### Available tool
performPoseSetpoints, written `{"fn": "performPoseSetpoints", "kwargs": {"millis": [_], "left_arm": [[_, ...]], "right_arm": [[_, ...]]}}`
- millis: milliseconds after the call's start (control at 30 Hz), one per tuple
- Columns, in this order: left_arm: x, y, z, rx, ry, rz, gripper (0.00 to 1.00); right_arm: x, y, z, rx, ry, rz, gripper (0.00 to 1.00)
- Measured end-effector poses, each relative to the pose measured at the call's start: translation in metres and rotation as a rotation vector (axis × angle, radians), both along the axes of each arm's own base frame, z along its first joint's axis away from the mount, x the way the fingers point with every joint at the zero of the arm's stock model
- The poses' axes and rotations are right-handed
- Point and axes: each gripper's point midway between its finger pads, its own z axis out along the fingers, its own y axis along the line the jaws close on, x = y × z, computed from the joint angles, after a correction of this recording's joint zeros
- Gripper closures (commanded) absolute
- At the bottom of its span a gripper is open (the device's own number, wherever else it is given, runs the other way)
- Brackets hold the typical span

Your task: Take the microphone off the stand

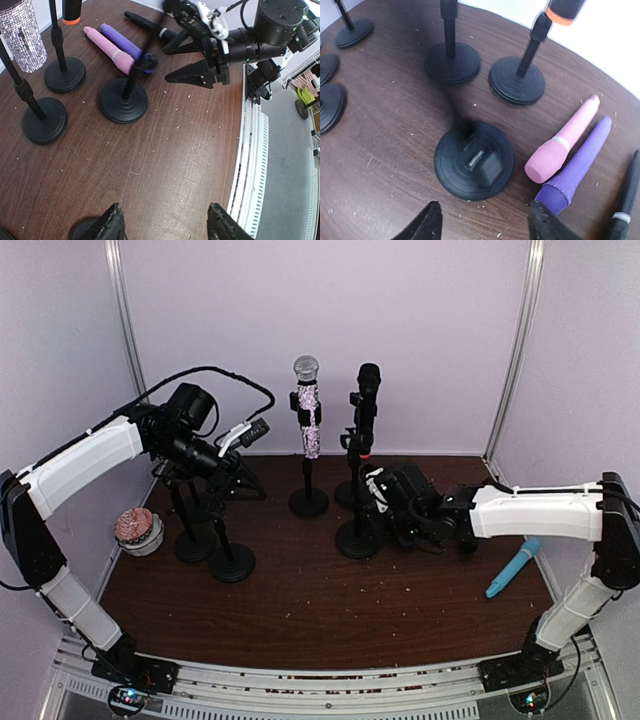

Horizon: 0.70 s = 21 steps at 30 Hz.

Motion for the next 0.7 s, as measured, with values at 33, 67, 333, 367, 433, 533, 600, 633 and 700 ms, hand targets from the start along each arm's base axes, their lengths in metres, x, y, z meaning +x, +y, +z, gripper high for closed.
{"fn": "performPoseSetpoints", "kwargs": {"millis": [33,67,333,367,433,533,600,633,700], "left_arm": [[0.0,0.0,0.0,0.0,0.001,0.0,0.41],[0.0,0.0,0.0,0.001,0.002,0.0,0.41],[-0.001,0.001,-0.001,0.003,0.006,0.0,0.41],[-0.001,0.001,-0.001,0.003,0.006,0.0,0.41],[-0.001,0.001,-0.001,0.003,0.006,0.0,0.41],[-0.001,0.001,-0.001,0.003,0.006,0.0,0.41],[-0.001,0.001,-0.001,0.003,0.005,0.0,0.41],[-0.001,0.001,-0.001,0.003,0.006,-0.001,0.41],[-0.001,0.001,-0.001,0.003,0.006,-0.001,0.41]], "right_arm": [[-0.002,0.001,0.003,0.018,0.001,0.011,0.34],[-0.005,0.002,0.005,0.034,0.006,0.024,0.33],[-0.015,0.008,0.017,0.243,0.077,0.092,0.33],[-0.014,0.005,0.019,0.269,0.086,0.09,0.34],[-0.015,-0.001,0.026,0.33,0.096,0.089,0.36],[-0.013,-0.014,0.038,0.43,0.099,0.075,0.38],[-0.012,-0.021,0.045,0.5,0.114,0.073,0.41],[-0.009,-0.023,0.047,0.533,0.126,0.068,0.42],[-0.004,-0.026,0.048,0.606,0.177,0.064,0.42]]}}
